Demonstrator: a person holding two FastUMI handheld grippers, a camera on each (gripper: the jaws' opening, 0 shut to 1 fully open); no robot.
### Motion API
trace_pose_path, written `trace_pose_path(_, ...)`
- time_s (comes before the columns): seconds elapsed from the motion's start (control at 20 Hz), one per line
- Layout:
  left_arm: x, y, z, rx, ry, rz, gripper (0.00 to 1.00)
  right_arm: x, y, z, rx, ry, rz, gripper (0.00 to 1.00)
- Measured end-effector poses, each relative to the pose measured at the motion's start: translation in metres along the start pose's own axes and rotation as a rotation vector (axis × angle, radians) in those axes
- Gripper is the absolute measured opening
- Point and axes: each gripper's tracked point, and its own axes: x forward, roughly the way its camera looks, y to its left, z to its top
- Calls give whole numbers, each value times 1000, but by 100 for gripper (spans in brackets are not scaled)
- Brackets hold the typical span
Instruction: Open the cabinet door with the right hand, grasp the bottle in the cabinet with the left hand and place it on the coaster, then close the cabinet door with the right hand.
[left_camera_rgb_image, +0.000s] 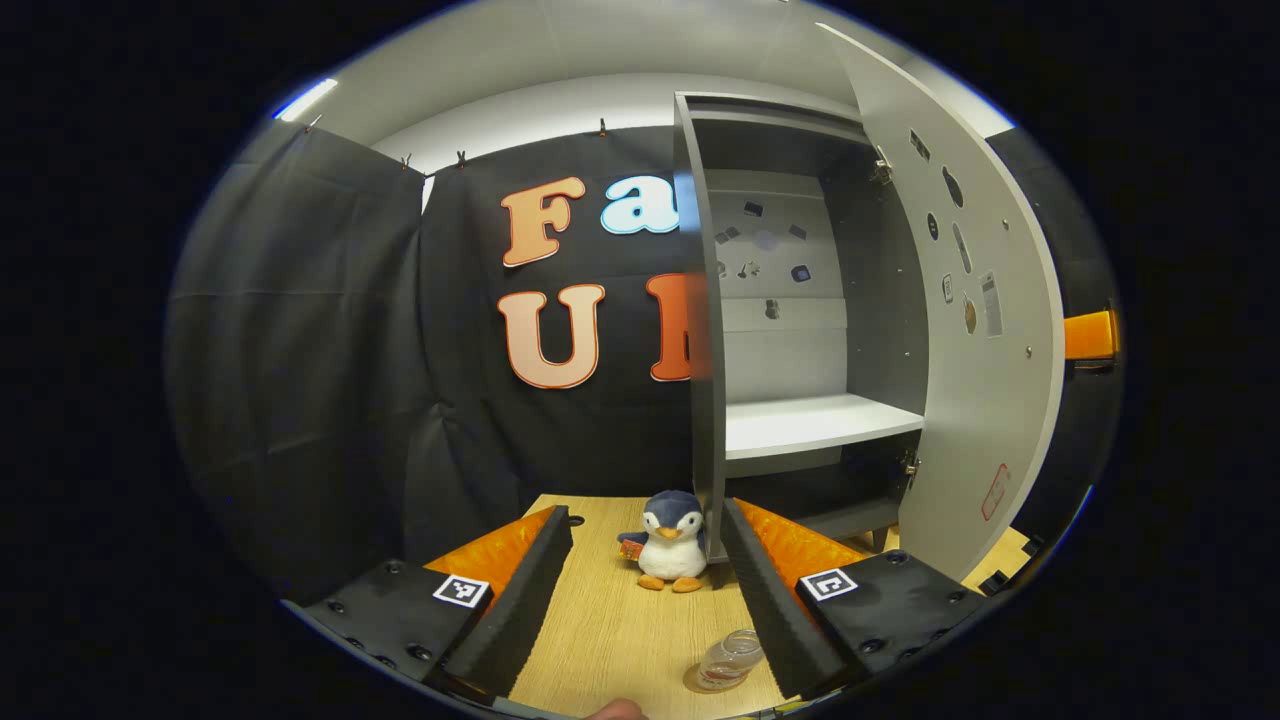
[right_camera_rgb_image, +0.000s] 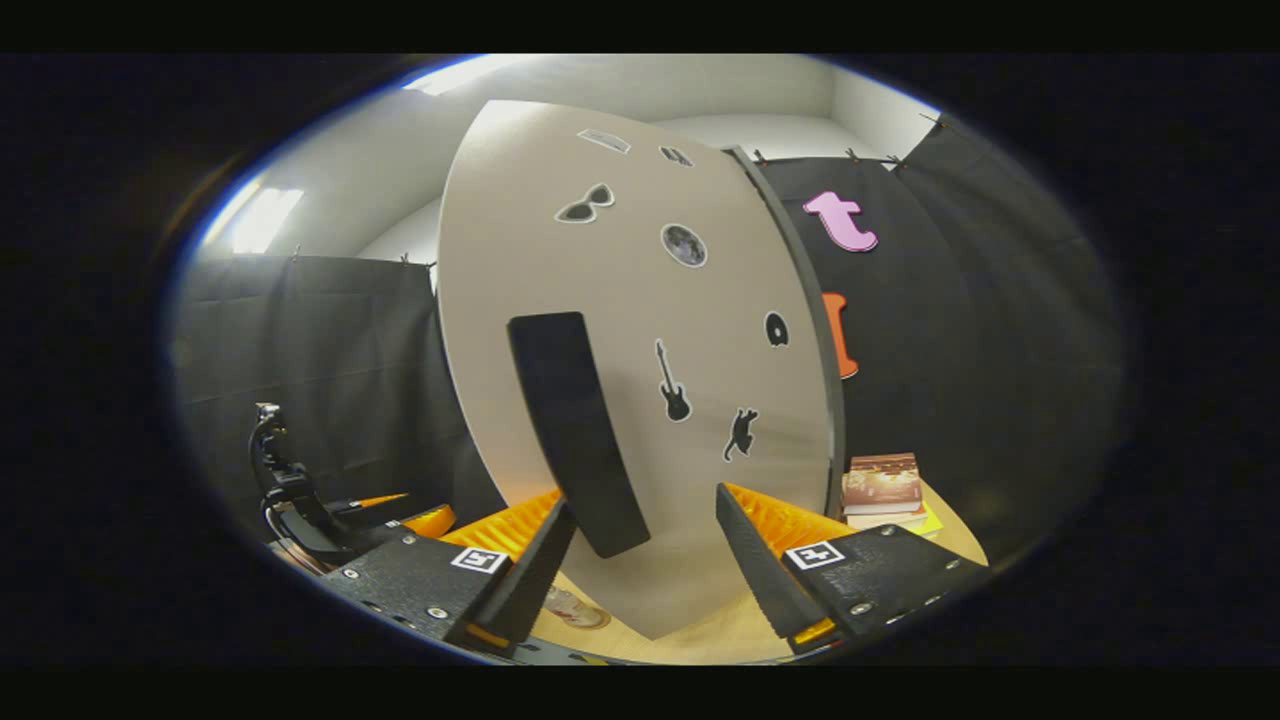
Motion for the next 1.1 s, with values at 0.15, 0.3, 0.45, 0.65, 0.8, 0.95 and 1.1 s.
trace_pose_path(0.15, 13, 12, 1, -28, 4, -4, 100, 17, 9, -2, -35, -3, 17, 88)
trace_pose_path(0.3, 30, 24, 2, -49, 4, -15, 97, 35, 20, 1, -123, -23, -3, 93)
trace_pose_path(0.45, 45, 36, 2, -66, -1, -25, 97, 56, 30, 3, -181, -48, -10, 96)
trace_pose_path(0.65, 70, 50, -8, -77, 22, -25, 94, 80, 33, 0, -145, -65, -24, 95)
trace_pose_path(0.8, 87, 53, -9, -105, 23, -48, 98, 97, 30, -3, -159, -80, -80, 93)
trace_pose_path(0.95, 103, 52, -12, -117, 32, -81, 95, 120, 16, -11, -188, -101, -158, 95)
trace_pose_path(1.1, 117, 50, -18, -130, 36, -111, 98, 129, 10, -14, -202, -110, -212, 93)
